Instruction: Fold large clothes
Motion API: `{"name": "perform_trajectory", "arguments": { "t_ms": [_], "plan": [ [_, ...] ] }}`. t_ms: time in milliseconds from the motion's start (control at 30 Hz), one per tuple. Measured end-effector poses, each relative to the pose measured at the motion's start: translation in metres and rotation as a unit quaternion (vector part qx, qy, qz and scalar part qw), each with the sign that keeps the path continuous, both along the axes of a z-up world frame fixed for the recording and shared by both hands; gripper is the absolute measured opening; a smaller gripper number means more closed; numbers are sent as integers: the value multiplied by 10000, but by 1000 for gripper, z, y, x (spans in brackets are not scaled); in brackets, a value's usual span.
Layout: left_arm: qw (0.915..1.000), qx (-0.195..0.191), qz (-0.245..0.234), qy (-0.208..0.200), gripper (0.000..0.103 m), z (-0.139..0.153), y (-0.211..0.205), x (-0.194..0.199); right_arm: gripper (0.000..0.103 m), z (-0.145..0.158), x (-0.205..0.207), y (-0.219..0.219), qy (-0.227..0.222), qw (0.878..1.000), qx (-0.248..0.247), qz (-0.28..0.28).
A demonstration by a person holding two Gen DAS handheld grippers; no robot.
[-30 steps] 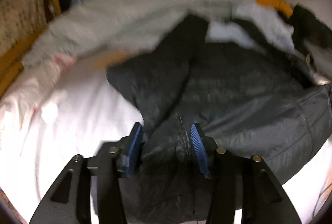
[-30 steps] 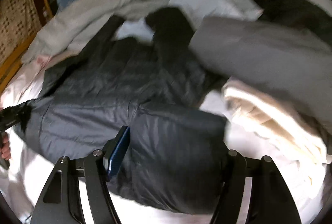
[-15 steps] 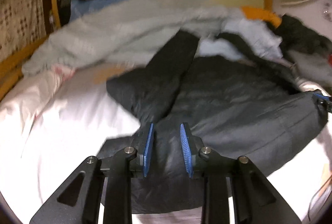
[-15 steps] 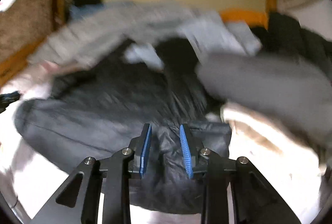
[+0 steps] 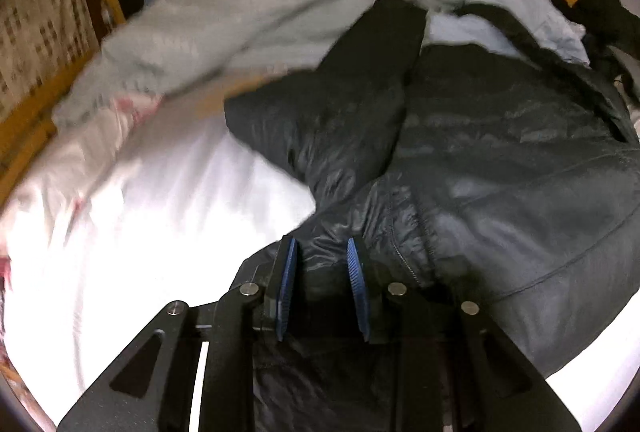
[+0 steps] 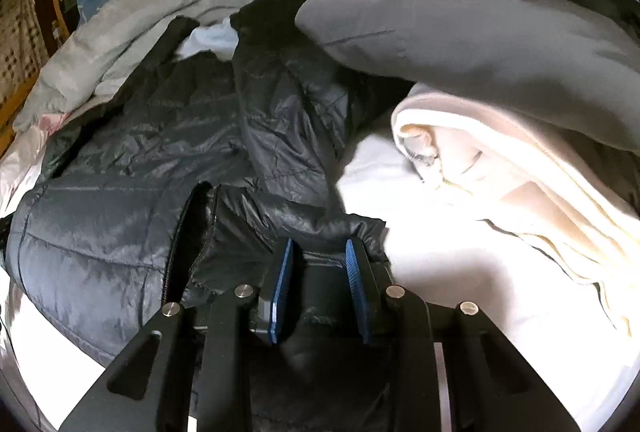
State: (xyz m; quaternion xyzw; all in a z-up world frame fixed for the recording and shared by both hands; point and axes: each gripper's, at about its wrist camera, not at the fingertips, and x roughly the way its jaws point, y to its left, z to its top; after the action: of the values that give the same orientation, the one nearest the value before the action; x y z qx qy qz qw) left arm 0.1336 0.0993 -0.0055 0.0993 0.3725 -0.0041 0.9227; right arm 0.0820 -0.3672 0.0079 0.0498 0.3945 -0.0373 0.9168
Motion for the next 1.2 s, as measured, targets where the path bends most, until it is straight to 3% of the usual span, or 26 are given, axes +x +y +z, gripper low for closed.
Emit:
{"name": "perform_trajectory", "arguments": {
  "t_ms": [100,200,333,400,533,667,767,800,833,867,900,933,1067,1200],
  "plan": [
    [9967,-220,-252,-741,26,28,-15,-27,30,30,-26,18,-812,9963,-176,224],
    [9893,-520,-706,-1164,28,42,-41,-52,30,53,-44,42,-1399,9880,-222,615],
    [9872,-478,-1057,-1094,29,33,-75,-61,34,44,-39,73,-1085,9890,-524,860],
    [9879,-577,-1159,-859,29,24,-82,-58,45,28,-30,76,-771,9919,-414,918],
    [9903,-459,-1241,-432,29,0,-92,-52,45,1,-13,73,-240,9956,-215,877],
    [9903,-379,-1307,-287,29,-15,-97,-48,47,-9,-4,75,-67,9957,-234,891],
    [9901,-383,-1266,-471,30,-4,-94,-54,47,2,-11,75,-293,9939,-582,893],
    [9895,-455,-1254,-560,32,4,-89,-57,49,7,-15,73,-430,9934,-627,859],
    [9895,-489,-1192,-650,49,13,-84,-59,51,16,-21,67,-600,9932,-600,798],
    [9898,-516,-1099,-743,63,21,-78,-62,64,22,-26,59,-705,9937,-530,685],
    [9900,-548,-946,-887,95,30,-68,-65,76,27,-29,52,-755,9945,-479,547],
    [9903,-552,-719,-1054,103,39,-56,-69,80,31,-32,43,-798,9952,-419,367],
    [9936,-675,186,-886,103,40,-8,-67,85,25,-36,10,-530,9983,18,-256],
    [9863,-1296,1021,89,103,1,38,-50,85,-2,-28,-10,65,9973,615,-394]
  ]
}}
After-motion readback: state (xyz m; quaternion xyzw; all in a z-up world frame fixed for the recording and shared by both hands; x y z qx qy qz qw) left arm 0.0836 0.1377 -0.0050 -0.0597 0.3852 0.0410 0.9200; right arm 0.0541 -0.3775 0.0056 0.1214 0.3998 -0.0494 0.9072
